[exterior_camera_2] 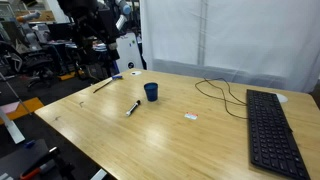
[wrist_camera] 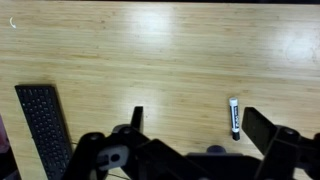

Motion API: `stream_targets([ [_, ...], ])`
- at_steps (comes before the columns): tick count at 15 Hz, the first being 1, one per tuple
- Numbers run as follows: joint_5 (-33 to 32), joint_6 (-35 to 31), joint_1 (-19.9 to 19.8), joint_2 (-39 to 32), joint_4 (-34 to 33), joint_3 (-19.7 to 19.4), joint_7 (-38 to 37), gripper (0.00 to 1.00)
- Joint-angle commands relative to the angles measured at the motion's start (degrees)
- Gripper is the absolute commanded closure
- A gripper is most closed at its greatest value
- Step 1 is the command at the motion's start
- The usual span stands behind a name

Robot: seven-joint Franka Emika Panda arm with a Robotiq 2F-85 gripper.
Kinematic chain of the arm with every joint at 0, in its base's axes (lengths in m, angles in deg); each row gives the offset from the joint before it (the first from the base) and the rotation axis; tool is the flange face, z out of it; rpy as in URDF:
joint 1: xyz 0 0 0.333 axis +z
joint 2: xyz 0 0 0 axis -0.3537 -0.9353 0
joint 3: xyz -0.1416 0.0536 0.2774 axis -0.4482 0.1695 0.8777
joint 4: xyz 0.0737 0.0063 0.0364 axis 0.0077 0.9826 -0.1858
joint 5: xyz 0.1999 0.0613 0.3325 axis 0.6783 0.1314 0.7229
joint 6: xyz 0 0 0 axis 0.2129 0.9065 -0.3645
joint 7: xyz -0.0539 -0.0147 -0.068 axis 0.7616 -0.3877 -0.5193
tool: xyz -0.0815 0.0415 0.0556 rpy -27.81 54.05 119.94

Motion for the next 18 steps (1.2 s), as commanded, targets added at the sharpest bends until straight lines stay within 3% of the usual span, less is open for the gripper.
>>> stream_targets([
  [1,-0.3,0.2,0.5,0.0,-0.2,-0.5,-0.2,0.0],
  [12,-0.3,0.2,0.5,0.1,-0.3,-0.5,-0.2,0.0],
  [18,5.9,-7.5,7.2,-6.3,-1.6,-4.9,14.3,0.0],
])
